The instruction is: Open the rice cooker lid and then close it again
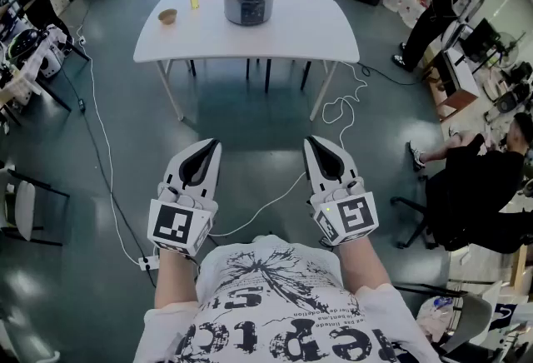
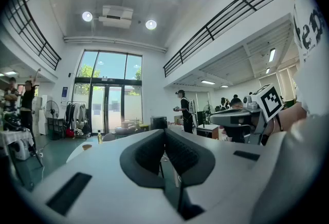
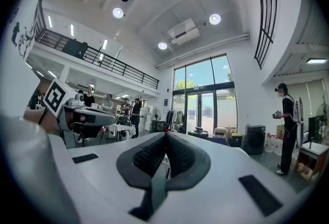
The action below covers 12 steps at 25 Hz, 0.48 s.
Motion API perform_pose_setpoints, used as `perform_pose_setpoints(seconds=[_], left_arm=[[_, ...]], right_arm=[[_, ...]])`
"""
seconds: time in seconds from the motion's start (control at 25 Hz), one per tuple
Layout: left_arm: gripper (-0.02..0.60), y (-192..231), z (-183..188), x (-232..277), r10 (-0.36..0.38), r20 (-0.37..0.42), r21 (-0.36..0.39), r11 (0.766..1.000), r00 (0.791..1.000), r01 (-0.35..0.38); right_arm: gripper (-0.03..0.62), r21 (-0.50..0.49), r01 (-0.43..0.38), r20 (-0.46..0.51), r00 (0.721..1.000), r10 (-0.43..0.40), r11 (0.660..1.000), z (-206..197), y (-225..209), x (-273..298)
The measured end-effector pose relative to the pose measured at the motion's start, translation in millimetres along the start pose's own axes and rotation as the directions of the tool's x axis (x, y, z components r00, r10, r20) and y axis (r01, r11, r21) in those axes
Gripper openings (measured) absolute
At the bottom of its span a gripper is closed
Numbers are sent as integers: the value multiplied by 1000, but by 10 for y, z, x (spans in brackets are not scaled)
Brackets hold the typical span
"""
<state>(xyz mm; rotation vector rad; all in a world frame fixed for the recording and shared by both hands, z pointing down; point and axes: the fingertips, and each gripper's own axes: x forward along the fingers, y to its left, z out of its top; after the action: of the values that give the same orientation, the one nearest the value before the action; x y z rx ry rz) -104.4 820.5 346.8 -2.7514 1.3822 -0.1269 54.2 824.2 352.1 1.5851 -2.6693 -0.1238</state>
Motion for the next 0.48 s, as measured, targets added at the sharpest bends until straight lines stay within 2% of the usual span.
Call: perform_pose_setpoints(seconds=[0.36,0.48], left_arm=[[14,164,5,29,-1,-5,6,1000,1000,1],[14,206,-14,58,-6,-8,4,1000,1000,6]], right_arm=[[12,2,8,-12,1000,-8,1000,-11,37,161],[12,41,41,-5,999,-41,998,-15,-12,213]])
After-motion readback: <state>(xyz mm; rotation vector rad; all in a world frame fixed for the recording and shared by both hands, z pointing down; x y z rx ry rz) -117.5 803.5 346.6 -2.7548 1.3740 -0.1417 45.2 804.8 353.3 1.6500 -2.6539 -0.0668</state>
